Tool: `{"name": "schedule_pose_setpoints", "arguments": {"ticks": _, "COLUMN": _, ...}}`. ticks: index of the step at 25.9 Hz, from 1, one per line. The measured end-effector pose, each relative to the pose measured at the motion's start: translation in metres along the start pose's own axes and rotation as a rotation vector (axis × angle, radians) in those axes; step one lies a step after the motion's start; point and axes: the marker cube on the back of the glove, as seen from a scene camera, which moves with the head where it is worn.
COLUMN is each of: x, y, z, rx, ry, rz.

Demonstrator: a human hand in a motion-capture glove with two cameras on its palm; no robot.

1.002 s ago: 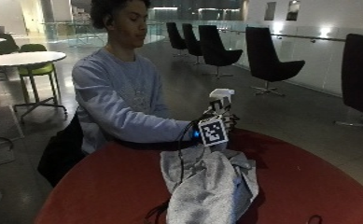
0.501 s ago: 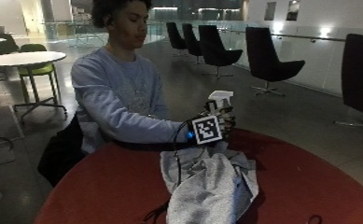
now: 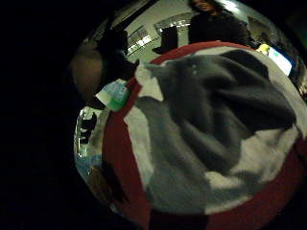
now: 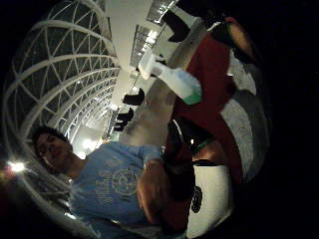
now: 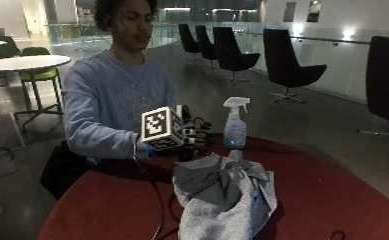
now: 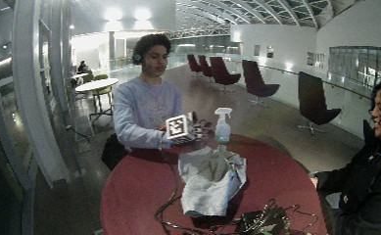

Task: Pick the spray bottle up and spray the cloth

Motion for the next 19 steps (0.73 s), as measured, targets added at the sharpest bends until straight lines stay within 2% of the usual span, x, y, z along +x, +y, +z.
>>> {"name": "schedule_pose_setpoints", "arguments": {"ticks": 8, "x": 0.055, "y": 0.086, "z": -0.088, "rx": 0.115, "ry": 0.177, "rz": 0.134}}
{"name": "schedule_pose_setpoints", "arguments": {"ticks": 19, "x": 0.073, "y": 0.120, "z": -0.116, "rx": 0.160, "ry": 0.244, "rz": 0.195}}
